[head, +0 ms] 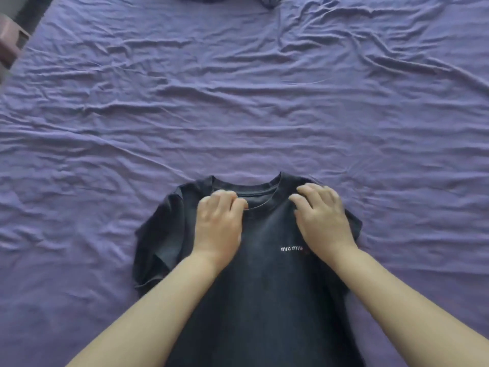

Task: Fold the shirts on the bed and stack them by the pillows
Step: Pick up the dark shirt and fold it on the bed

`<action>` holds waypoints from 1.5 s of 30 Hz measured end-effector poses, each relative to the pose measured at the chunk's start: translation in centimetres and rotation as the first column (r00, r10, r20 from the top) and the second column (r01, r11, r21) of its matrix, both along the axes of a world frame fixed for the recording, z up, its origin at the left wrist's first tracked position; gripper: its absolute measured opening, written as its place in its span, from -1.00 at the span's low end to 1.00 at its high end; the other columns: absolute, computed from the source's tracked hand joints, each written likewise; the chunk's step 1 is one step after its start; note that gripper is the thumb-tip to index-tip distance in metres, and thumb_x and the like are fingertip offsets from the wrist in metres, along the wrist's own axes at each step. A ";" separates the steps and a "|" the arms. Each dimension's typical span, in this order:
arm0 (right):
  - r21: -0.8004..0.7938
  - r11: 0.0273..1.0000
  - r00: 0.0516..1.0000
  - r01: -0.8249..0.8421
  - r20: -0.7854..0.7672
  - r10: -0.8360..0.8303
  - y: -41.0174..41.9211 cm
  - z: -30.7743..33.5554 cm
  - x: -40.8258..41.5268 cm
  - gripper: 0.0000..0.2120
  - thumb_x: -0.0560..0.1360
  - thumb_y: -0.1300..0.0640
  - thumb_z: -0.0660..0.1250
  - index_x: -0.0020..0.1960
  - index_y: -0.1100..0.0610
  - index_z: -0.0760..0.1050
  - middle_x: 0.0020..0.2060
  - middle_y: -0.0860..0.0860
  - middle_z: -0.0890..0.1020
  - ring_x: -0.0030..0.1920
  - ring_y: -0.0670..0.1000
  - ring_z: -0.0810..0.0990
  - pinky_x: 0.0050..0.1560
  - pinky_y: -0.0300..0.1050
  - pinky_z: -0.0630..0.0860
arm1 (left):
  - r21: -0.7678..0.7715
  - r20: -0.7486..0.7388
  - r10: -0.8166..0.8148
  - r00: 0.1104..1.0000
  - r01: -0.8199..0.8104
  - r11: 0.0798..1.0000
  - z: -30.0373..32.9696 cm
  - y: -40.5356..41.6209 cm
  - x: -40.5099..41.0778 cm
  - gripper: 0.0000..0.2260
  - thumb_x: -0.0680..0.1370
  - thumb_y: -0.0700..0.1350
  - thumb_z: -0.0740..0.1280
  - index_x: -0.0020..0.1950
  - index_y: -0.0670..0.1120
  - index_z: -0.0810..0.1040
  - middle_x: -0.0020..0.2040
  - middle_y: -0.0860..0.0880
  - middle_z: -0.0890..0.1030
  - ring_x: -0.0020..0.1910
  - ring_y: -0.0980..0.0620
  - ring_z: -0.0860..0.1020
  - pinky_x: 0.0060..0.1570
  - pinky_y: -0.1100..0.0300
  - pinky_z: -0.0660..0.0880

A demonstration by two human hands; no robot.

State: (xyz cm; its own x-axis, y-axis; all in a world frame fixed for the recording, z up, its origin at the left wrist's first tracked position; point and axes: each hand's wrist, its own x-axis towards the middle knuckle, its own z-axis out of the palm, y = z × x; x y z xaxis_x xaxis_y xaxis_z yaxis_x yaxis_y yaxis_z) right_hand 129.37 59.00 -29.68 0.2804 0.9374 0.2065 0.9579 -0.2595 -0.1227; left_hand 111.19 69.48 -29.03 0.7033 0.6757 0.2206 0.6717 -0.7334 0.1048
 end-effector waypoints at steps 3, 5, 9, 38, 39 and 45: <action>-0.026 0.990 0.991 -0.136 -0.005 0.136 -2.9 -1.7 -2.0 -0.78 0.44 0.20 0.28 0.06 0.13 0.59 0.15 0.10 0.60 0.25 0.13 0.52 0.30 0.24 0.31 | -0.145 0.105 -0.169 0.980 0.183 0.972 -2.2 -5.4 1.3 -0.85 0.46 -0.19 0.24 -0.08 -0.06 0.58 -0.10 -0.01 0.57 -0.03 -0.08 0.54 0.05 0.03 0.42; -0.085 0.993 0.997 -0.078 -0.018 0.077 -3.5 -2.1 -1.2 -0.66 0.50 0.05 0.15 0.18 0.11 0.55 0.23 0.11 0.55 0.30 0.13 0.47 0.35 0.26 0.25 | -0.172 0.042 -0.196 0.980 0.200 0.965 -3.4 -6.4 2.0 -0.78 0.52 -0.09 0.21 0.08 -0.06 0.59 0.11 -0.03 0.59 0.18 -0.10 0.53 0.27 -0.06 0.38; -0.169 0.982 0.989 0.085 -0.101 -0.103 -3.8 -1.7 2.2 -0.50 0.53 -0.07 0.18 0.38 0.17 0.38 0.36 0.23 0.40 0.37 0.21 0.38 0.34 0.28 0.25 | -0.258 -0.235 -0.228 0.945 0.166 0.952 -3.7 -4.6 2.8 -0.46 0.57 0.26 -0.03 0.49 0.06 0.23 0.52 -0.04 0.17 0.51 -0.11 0.11 0.43 -0.19 0.00; -0.155 0.912 0.579 0.380 -0.729 -0.365 -7.4 2.3 8.4 -0.57 0.45 0.21 0.38 0.28 0.12 0.37 0.03 0.02 0.55 0.03 0.05 0.50 -0.08 -0.32 0.26 | -0.451 -0.203 -0.164 0.965 0.056 0.891 0.4 -17.0 10.1 -0.20 0.23 0.11 0.38 0.46 -0.04 0.31 0.48 -0.14 0.27 0.48 -0.13 0.21 0.40 -0.21 0.19; -0.141 0.914 0.580 0.381 -0.734 -0.355 -7.2 2.5 8.4 -0.60 0.45 0.21 0.38 0.25 0.13 0.38 -0.01 0.01 0.55 0.00 0.03 0.49 -0.08 -0.31 0.27 | -0.428 -0.145 -0.139 0.980 0.065 0.901 0.7 -17.3 10.7 -0.23 0.15 0.00 0.46 0.37 -0.07 0.44 0.37 -0.14 0.44 0.37 -0.12 0.41 0.28 -0.15 0.39; -0.194 0.910 0.615 0.366 -0.683 -0.393 -7.2 2.2 8.9 -0.62 0.48 0.21 0.34 0.27 0.12 0.37 -0.26 -0.03 0.46 -0.13 0.09 0.49 -0.06 -0.06 0.44 | -0.295 0.206 -0.043 0.977 0.104 0.950 0.1 -17.0 12.0 -0.59 0.17 -0.30 0.57 -0.01 -0.14 0.64 -0.20 -0.03 0.62 -0.30 0.00 0.60 -0.38 0.24 0.53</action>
